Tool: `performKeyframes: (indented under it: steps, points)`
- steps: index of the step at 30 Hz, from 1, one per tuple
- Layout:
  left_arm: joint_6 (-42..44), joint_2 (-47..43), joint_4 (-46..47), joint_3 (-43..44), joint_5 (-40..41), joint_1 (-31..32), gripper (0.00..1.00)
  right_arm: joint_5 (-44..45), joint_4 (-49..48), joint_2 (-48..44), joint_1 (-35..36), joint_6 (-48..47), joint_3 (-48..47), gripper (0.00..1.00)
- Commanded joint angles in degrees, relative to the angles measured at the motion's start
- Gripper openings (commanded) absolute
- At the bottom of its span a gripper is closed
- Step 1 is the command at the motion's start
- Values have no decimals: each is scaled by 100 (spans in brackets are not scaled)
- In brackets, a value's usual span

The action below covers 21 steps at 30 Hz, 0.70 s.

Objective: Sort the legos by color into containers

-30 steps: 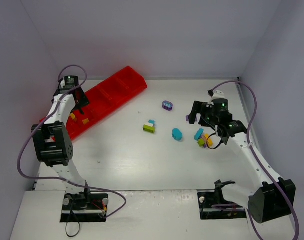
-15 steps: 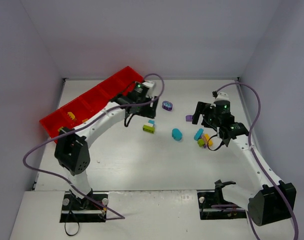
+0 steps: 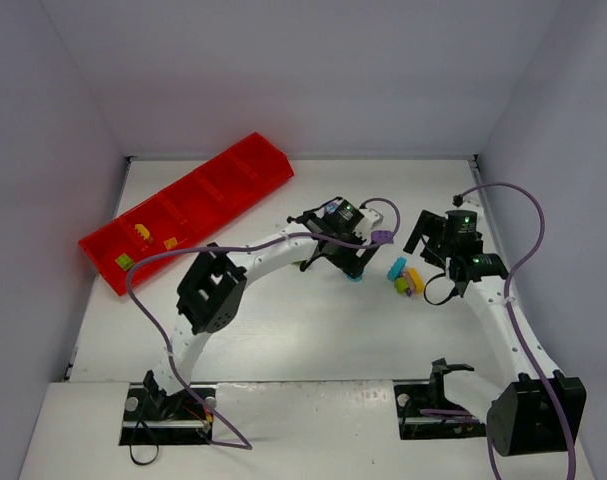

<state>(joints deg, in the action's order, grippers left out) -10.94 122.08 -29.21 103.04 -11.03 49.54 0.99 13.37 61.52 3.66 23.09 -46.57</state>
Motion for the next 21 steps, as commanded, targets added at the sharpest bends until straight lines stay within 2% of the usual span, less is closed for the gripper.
performKeyframes:
  steps: [1,9,11,15,16,18,21]
  points:
    - [268,34,205,541,109,108,78,129,-106,-184,-41,108,7,92]
    - [408,694,170,954,233,126,78,24,-106,-263,-50,64,25,93]
    - [408,721,161,902,224,126,75,15,-106,-281,-58,73,42,93]
    - [400,563,337,647,215,118,60,6,-106,-298,-50,73,77,93]
    - [400,449,372,595,215,109,49,-3,-106,-298,-50,64,78,93]
    - [391,221,460,436,294,65,39,-20,-106,-272,-58,64,51,93]
    - [347,-87,460,331,312,-58,37,-47,-115,-228,-50,64,16,93]
